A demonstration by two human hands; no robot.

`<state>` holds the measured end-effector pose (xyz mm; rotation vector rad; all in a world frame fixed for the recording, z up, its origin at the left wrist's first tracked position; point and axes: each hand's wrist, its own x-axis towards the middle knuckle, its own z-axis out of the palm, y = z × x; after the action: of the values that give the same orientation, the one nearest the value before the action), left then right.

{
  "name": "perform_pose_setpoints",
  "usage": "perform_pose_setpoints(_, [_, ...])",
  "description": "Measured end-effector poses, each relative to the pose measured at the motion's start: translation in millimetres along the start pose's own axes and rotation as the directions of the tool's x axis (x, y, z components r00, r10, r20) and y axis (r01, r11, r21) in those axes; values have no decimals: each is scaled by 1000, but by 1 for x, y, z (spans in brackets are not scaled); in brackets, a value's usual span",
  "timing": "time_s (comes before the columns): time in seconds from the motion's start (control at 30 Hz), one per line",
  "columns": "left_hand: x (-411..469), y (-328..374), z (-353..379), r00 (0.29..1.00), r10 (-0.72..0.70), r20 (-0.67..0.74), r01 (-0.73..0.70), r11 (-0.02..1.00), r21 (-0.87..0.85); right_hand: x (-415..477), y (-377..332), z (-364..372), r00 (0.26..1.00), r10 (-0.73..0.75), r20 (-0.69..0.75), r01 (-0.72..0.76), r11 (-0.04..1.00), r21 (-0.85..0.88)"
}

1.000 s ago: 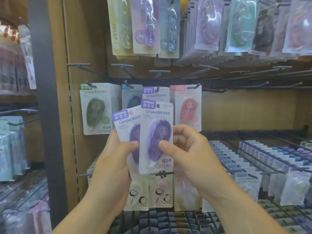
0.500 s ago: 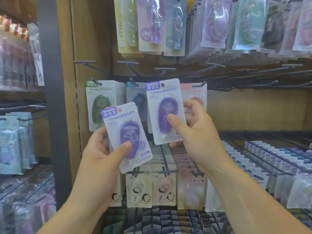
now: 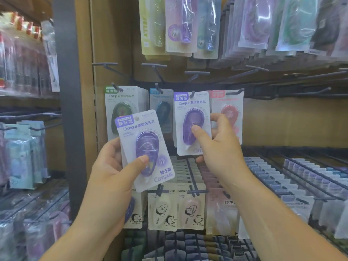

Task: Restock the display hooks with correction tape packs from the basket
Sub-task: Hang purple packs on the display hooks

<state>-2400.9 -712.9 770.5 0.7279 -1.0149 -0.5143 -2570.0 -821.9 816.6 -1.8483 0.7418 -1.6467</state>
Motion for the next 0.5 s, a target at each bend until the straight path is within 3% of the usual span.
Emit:
perform_pose_setpoints(0.23, [3,0,7,997,-46,56,45,999,15,18,7,9,999,-36,24,40,979,-200])
perform_pose_setpoints(0.5, [-3,5,19,986,-56,156,59,998,-18,2,14,-10,999,-32,19,35,983,-181])
